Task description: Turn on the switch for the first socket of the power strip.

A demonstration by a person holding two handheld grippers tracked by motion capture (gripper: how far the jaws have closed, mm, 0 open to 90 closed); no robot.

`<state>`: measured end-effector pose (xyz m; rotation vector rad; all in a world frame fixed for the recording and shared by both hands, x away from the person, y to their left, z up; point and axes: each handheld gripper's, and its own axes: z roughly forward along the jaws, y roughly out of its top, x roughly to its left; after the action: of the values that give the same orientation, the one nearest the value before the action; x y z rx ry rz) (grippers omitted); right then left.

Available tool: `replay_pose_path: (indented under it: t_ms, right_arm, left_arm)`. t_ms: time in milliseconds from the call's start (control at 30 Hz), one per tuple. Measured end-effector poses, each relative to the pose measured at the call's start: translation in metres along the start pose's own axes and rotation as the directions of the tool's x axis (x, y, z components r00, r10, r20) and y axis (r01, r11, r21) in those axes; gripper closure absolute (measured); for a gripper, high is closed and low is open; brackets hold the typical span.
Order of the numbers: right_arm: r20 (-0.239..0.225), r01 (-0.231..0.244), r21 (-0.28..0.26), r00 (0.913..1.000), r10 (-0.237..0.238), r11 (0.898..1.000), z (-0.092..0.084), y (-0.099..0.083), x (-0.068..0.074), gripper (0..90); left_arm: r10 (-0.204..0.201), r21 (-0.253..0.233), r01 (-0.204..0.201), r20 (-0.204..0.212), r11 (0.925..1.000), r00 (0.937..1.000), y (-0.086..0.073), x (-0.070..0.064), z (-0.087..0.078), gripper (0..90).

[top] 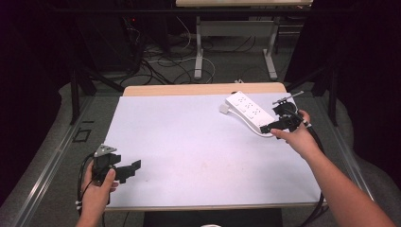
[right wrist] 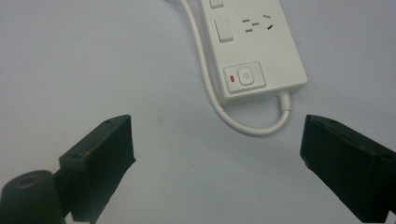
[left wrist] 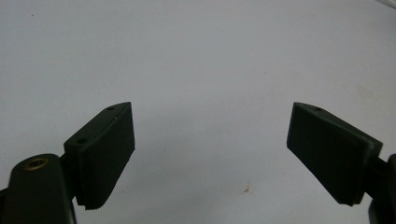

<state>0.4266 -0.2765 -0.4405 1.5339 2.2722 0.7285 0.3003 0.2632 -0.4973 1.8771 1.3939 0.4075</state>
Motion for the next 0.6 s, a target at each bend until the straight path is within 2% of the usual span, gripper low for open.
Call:
replay_pose_path:
  t_ms: [267, 600]
  right_arm:
    - [-0.004, 0.012, 0.01, 0.9999, -0.012, 1.0, 0.003, 0.019, 0.001, 14.2]
    - [0.007, 0.014, 0.023, 0.9999, -0.014, 1.0, 0.012, 0.037, 0.001, 14.6]
  left_arm:
    - [0.0, 0.001, 0.0, -0.005, 1.0, 1.0, 0.0, 0.0, -0.001, 15.1]
    - [0.001, 0.011, -0.001, -0.003, 0.9999, 1.0, 0.0, 0.001, -0.002, 15.1]
